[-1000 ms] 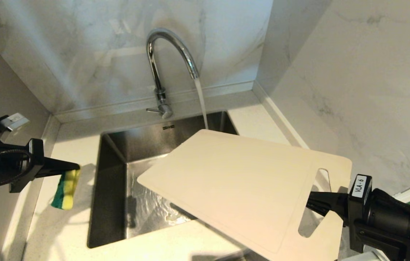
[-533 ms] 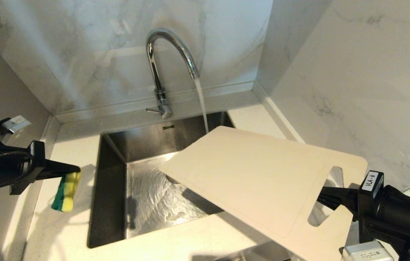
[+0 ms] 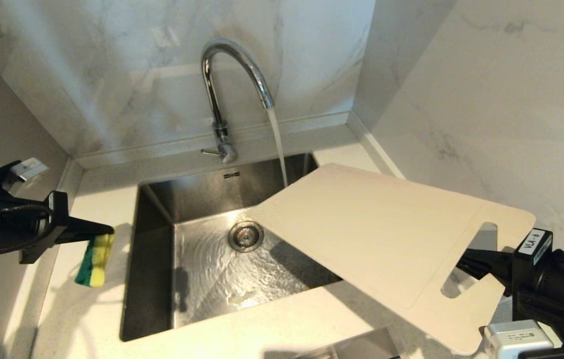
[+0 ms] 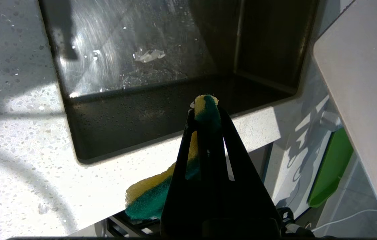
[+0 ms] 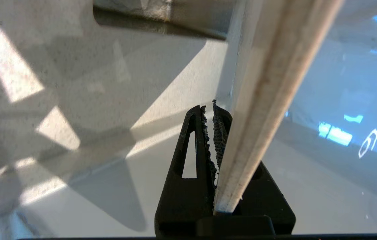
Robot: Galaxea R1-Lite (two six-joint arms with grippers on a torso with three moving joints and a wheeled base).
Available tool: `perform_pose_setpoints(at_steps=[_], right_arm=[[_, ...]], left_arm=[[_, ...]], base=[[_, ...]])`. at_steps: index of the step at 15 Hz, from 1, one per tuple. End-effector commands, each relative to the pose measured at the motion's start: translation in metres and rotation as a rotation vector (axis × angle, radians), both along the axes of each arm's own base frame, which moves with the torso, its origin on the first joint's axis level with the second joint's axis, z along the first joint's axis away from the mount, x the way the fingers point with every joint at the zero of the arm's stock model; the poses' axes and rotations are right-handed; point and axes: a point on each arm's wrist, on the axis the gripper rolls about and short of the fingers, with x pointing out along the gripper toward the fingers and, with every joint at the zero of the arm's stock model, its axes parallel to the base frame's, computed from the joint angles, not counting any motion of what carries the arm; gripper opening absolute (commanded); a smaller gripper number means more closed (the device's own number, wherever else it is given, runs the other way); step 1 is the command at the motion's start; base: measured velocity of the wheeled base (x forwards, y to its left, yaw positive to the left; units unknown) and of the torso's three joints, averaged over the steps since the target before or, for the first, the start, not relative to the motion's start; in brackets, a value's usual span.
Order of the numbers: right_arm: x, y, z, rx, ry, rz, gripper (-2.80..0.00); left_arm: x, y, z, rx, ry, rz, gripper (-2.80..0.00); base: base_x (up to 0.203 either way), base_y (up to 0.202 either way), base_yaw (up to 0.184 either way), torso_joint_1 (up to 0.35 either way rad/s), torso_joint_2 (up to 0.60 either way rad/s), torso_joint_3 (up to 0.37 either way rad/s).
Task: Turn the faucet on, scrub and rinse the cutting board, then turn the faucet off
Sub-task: Put down the cutting board
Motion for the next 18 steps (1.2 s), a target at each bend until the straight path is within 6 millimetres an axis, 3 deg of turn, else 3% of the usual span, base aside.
perform_pose_setpoints(at_steps=[1, 6, 18], right_arm=[[-0.006, -0.001, 0.004, -0.016, -0.031, -0.021, -2.80], [-0.018, -0.003, 0.010, -0.056, -0.069, -0.165, -2.80], [-0.015, -0.006, 0.000, -0.056, 0.019, -0.311, -2.80]], left_arm=[[0.000, 0.000, 0.000, -0.004, 0.005, 0.000, -2.80], [0.001, 0.000, -0.002, -0.003, 0.011, 0.000, -2.80], [0.012, -0.001, -0.005, -0.003, 0.025, -0.003, -2.80]], base=[[0.000, 0.000, 0.000, 0.000, 0.00, 0.000], [0.000, 0.000, 0.000, 0.000, 0.00, 0.000], [0.000, 0.000, 0.000, 0.000, 0.00, 0.000]])
